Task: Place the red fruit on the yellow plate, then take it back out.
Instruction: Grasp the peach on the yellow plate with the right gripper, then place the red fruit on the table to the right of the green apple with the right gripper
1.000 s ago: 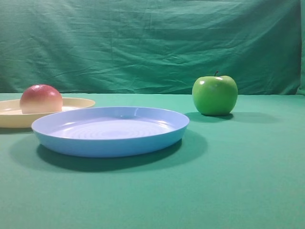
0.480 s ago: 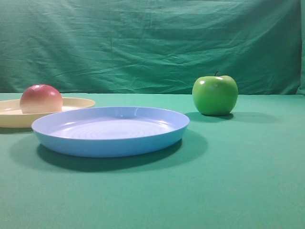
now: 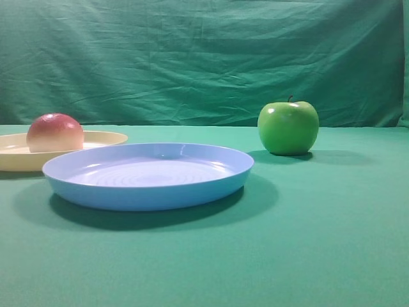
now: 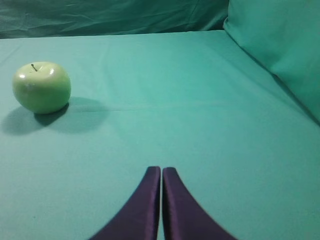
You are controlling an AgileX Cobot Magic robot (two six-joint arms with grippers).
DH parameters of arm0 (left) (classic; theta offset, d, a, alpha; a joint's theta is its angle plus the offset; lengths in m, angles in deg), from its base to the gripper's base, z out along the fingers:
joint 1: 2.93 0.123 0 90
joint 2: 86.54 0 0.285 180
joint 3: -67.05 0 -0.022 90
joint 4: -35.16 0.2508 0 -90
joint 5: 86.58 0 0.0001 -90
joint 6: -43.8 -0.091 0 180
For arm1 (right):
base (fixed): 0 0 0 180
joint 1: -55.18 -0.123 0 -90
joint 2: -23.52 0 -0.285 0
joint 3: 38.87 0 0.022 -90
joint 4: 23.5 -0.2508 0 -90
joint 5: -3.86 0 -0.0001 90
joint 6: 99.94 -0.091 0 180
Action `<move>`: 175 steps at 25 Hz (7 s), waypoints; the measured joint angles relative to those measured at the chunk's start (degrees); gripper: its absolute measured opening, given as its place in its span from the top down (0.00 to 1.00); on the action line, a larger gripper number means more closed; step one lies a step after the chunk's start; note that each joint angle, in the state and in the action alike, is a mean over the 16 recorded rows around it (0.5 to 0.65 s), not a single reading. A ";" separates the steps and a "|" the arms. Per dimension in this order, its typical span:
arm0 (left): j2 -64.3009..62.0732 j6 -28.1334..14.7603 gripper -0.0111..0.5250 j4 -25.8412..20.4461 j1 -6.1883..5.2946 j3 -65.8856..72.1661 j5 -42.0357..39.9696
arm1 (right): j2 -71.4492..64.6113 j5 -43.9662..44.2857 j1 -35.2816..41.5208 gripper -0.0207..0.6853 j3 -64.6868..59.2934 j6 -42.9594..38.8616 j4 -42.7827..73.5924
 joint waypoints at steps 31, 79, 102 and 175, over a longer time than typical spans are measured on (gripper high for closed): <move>0.00 0.00 0.98 0.00 0.00 0.00 0.00 | -27.46 6.25 -1.62 0.97 31.58 12.04 -16.84; 0.00 0.00 0.98 0.00 0.00 0.00 0.00 | -110.18 13.99 -38.84 0.82 92.01 44.63 -37.26; 0.00 0.00 0.98 0.00 0.00 0.00 0.00 | -134.82 10.39 -48.01 0.06 115.30 19.82 -8.50; 0.00 0.00 0.98 0.00 0.00 0.00 0.00 | -79.60 -9.68 -25.65 0.64 30.67 0.24 -0.22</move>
